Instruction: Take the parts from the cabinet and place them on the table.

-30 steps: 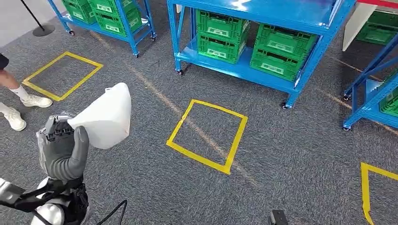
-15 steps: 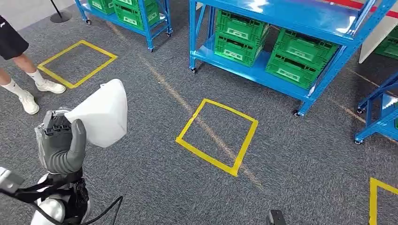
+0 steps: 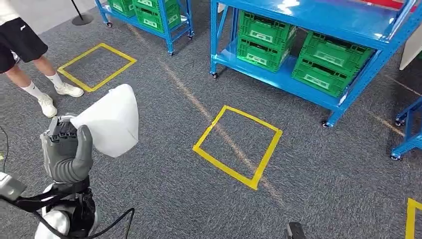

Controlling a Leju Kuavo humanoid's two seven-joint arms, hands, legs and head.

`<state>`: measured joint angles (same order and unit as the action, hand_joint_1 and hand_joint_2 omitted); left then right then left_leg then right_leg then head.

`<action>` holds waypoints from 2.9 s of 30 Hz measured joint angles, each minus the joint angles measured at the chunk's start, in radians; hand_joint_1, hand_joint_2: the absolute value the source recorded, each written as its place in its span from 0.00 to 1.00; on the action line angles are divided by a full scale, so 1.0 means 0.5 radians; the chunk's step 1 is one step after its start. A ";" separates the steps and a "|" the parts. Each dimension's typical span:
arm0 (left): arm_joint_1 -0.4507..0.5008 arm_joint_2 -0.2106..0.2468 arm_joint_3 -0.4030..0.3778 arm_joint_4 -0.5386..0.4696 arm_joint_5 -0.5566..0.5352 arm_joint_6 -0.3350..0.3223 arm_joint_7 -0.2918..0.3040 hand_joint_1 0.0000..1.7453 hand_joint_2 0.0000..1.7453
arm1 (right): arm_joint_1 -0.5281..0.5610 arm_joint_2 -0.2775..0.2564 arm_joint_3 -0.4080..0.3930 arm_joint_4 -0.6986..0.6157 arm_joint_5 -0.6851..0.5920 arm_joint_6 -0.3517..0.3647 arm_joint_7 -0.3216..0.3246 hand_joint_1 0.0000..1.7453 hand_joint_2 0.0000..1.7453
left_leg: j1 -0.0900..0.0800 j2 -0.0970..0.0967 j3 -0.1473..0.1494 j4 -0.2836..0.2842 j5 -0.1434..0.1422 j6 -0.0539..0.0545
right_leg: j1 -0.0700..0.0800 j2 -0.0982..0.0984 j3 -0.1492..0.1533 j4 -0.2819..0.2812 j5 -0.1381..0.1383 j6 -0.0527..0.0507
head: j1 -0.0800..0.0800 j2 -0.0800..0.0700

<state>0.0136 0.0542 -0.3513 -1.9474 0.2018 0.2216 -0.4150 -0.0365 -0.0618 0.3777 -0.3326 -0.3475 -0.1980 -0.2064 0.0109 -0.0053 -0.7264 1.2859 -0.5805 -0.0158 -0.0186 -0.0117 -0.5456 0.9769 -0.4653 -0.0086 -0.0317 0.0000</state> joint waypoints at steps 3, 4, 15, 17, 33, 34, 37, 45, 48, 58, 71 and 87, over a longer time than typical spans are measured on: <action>-0.003 0.000 0.000 0.018 0.000 0.000 0.005 1.00 1.00 | 0.000 0.000 0.000 0.001 -0.004 -0.002 0.000 0.00 0.00 | 0.007 0.011 0.029 -0.074 0.109 -0.003 | 0.001 -0.026 0.001 0.002 -0.002 0.000 | 0.000 0.000; -0.008 0.000 -0.002 0.023 0.001 0.000 0.008 1.00 1.00 | -0.002 0.001 0.000 0.001 -0.005 -0.002 -0.001 0.00 0.00 | 0.007 0.020 0.130 -0.270 0.204 0.002 | 0.001 -0.035 0.005 0.003 -0.003 0.001 | 0.000 0.000; -0.047 -0.001 -0.041 0.048 0.060 -0.037 0.030 1.00 1.00 | 0.004 -0.005 0.002 0.001 -0.036 -0.021 -0.007 0.00 0.00 | -0.016 -0.018 0.291 -0.617 0.299 0.113 | 0.013 0.009 -0.267 0.564 -0.269 0.033 | 0.013 0.000; -0.047 -0.001 -0.050 0.066 0.073 -0.039 0.034 1.00 1.00 | 0.009 -0.006 0.002 0.001 -0.037 -0.027 -0.007 0.00 0.00 | -0.021 -0.051 0.288 -0.615 0.300 0.115 | 0.013 0.013 -0.323 0.660 -0.269 0.051 | 0.012 0.000; -0.062 0.004 -0.076 0.101 0.078 -0.027 0.036 1.00 1.00 | 0.012 -0.011 0.002 0.001 -0.064 -0.030 -0.024 0.00 0.00 | 0.005 0.007 -0.020 0.006 0.060 0.000 | 0.007 -0.028 0.008 -0.008 -0.001 -0.013 | -0.004 0.000; -0.062 0.004 -0.079 0.101 0.078 -0.027 0.036 1.00 1.00 | 0.010 -0.011 0.002 0.000 -0.064 -0.030 -0.025 0.00 0.00 | 0.006 0.019 0.087 -0.207 0.170 0.004 | 0.007 -0.041 0.014 -0.008 -0.005 -0.010 | -0.004 0.000; -0.068 0.004 -0.082 0.101 0.078 -0.027 0.036 1.00 1.00 | 0.010 -0.008 0.002 0.000 -0.064 -0.030 -0.027 0.00 0.00 | -0.022 0.119 0.298 -0.593 0.267 0.030 | 0.034 -0.060 0.022 -0.002 -0.021 0.015 | -0.002 0.000; -0.076 0.004 -0.089 0.101 0.078 -0.030 0.034 1.00 1.00 | 0.014 -0.013 0.004 0.001 -0.064 -0.030 -0.029 0.00 0.00 | -0.011 -0.004 0.300 -0.633 0.306 0.108 | 0.018 0.006 -0.209 0.481 -0.251 0.024 | 0.015 0.000; -0.074 0.004 -0.089 0.108 0.078 -0.030 0.034 1.00 1.00 | 0.024 -0.014 0.004 0.001 -0.065 -0.030 -0.029 0.00 0.00 | -0.015 -0.059 0.300 -0.629 0.307 0.108 | 0.018 0.014 -0.301 0.630 -0.258 0.055 | 0.015 0.000; -0.075 0.007 -0.089 0.108 0.078 -0.030 0.036 1.00 1.00 | 0.011 -0.014 0.004 0.001 -0.065 -0.030 -0.030 0.00 0.00 | -0.021 -0.046 0.230 -0.497 0.221 0.025 | 0.006 0.037 -0.007 0.003 0.006 -0.006 | -0.002 0.000; -0.065 0.013 -0.089 0.110 0.074 -0.021 0.029 1.00 1.00 | 0.015 -0.008 0.009 0.001 -0.068 -0.028 -0.031 0.00 0.00 | -0.037 0.054 0.278 -0.592 0.281 0.067 | 0.035 -0.117 0.019 -0.003 -0.021 0.026 | -0.002 0.000; -0.055 0.011 -0.088 0.090 0.063 0.005 0.020 1.00 1.00 | 0.012 -0.021 0.057 -0.001 -0.070 -0.026 -0.023 0.00 0.00 | -0.019 -0.244 0.258 -0.592 0.307 0.040 | -0.003 0.066 -0.018 0.023 0.002 0.013 | 0.023 0.000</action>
<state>-0.0140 0.0599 -0.3956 -1.9024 0.2331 0.2239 -0.4051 -0.0306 -0.0725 0.4063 -0.3334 -0.3826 -0.2110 -0.2178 0.0017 -0.1273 -0.5972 0.9898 -0.4269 0.0044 -0.0199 0.0211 -0.5547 0.9887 -0.4643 -0.0022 -0.0202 0.0000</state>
